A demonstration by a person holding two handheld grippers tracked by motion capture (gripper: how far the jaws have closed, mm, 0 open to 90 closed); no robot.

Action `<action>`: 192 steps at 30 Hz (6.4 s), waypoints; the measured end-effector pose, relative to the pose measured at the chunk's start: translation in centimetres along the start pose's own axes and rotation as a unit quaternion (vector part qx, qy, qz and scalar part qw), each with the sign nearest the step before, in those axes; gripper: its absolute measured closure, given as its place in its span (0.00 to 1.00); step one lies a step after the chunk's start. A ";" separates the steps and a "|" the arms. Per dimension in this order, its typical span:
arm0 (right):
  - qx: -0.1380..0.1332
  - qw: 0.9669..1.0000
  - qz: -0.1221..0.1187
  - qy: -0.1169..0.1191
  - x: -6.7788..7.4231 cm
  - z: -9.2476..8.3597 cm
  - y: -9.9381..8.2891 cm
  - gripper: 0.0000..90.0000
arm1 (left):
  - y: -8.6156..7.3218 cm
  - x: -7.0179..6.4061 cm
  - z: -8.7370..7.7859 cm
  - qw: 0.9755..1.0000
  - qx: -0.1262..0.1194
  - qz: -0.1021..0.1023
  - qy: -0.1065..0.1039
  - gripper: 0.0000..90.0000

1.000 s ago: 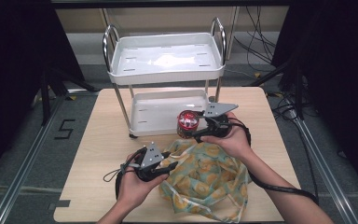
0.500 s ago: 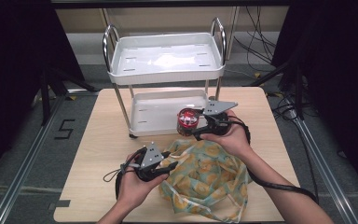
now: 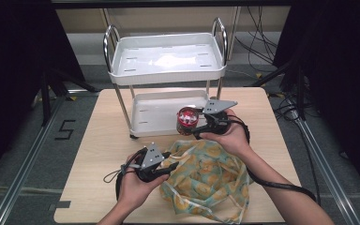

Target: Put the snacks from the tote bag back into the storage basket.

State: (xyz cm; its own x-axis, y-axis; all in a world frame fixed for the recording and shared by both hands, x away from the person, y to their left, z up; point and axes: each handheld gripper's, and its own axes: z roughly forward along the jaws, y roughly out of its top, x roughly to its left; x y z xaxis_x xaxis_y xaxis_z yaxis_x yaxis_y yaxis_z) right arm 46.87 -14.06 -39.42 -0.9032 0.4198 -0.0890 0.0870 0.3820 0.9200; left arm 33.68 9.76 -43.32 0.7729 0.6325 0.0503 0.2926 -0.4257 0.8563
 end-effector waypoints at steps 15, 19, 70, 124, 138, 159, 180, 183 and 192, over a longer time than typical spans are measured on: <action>-0.005 1.000 0.000 -0.007 -0.4 0.4 0.3 0.29 | -0.1 0.1 0.1 1.000 -0.019 -0.019 0.005 0.59; -0.004 1.000 -0.005 -0.009 -0.5 0.4 0.4 0.29 | -0.1 0.3 0.0 1.000 -0.012 -0.012 0.009 0.59; 0.011 1.000 0.006 -0.007 -1.4 2.3 0.6 0.29 | -0.3 0.5 0.0 0.999 -0.028 -0.017 0.022 0.50; 0.031 0.999 0.015 -0.004 -2.4 4.5 0.4 0.29 | -0.2 0.6 0.0 0.999 -0.027 -0.019 0.021 0.50; 0.036 0.999 0.007 -0.015 -3.1 4.8 0.1 0.29 | -0.2 0.5 0.1 0.999 -0.032 -0.022 0.020 0.50; 0.050 0.998 0.020 -0.013 -3.3 5.4 -0.2 0.29 | -0.2 0.6 0.0 0.999 -0.028 -0.018 0.021 0.50; 0.054 0.998 0.023 -0.030 -3.9 6.2 -0.3 0.29 | -0.3 0.6 0.1 0.999 -0.027 -0.016 0.018 0.50; 0.053 0.998 0.025 -0.029 -4.0 6.2 -0.3 0.29 | -0.2 0.6 0.1 0.999 -0.028 -0.017 0.019 0.50; 0.063 0.997 0.031 -0.025 -4.0 6.5 -0.4 0.29 | -0.2 0.6 0.0 0.999 -0.028 -0.017 0.020 0.50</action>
State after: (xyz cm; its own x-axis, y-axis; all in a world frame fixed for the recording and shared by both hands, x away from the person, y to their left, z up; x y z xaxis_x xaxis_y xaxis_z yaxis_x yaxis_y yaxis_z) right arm 53.23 -10.53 -41.95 -0.8730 0.4846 -0.0549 0.1974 0.4539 0.8689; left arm 34.08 10.20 -43.52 0.7397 0.6717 0.0404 0.2855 -0.3677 0.8850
